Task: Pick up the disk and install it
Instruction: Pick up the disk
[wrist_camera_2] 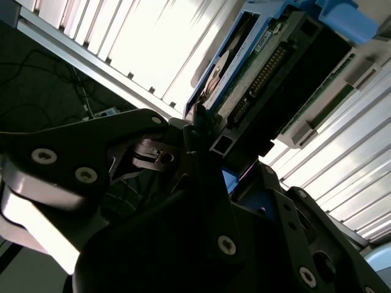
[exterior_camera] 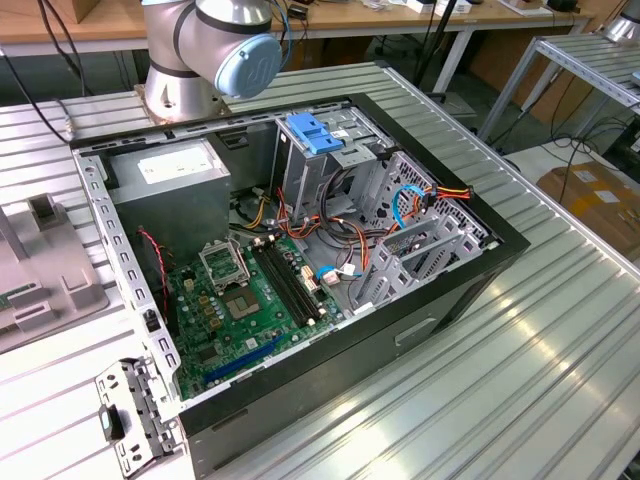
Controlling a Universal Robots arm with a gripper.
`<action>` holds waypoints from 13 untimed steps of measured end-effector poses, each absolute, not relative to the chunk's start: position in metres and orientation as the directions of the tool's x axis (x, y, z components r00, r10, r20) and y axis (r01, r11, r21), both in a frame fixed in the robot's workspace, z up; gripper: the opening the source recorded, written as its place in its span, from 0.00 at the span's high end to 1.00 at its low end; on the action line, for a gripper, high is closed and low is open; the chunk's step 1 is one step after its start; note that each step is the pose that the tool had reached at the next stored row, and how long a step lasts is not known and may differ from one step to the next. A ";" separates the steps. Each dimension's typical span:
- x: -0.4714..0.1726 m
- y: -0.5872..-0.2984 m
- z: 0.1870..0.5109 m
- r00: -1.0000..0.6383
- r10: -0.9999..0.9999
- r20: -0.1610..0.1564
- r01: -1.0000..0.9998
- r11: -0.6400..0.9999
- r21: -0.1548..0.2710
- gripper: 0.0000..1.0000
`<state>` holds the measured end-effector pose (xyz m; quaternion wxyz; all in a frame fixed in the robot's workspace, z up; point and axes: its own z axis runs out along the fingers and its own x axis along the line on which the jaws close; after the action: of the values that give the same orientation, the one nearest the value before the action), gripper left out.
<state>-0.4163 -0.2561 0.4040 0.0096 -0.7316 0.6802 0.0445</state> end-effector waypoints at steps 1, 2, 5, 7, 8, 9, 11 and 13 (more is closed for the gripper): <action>-0.416 -0.256 0.405 0.071 -0.994 -0.079 -0.996 -0.074 0.047 0.63; -0.416 -0.256 0.406 0.071 -0.994 -0.079 -0.996 -0.075 0.046 0.63; -0.416 -0.256 0.409 0.071 -0.994 -0.080 -0.996 -0.075 0.046 0.63; -0.416 -0.256 0.411 0.071 -0.994 -0.081 -0.996 -0.075 0.046 0.63; -0.416 -0.256 0.412 0.071 -0.994 -0.081 -0.996 -0.075 0.046 0.63; -0.416 -0.256 0.413 0.071 -0.994 -0.081 -0.996 -0.075 0.046 0.63; -0.416 -0.256 0.414 0.071 -0.994 -0.082 -0.996 -0.075 0.046 0.63; -0.416 -0.256 0.416 0.071 -0.994 -0.083 -0.996 -0.075 0.046 0.63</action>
<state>-0.4163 -0.2562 0.4156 0.0115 -0.7316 0.6801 0.0462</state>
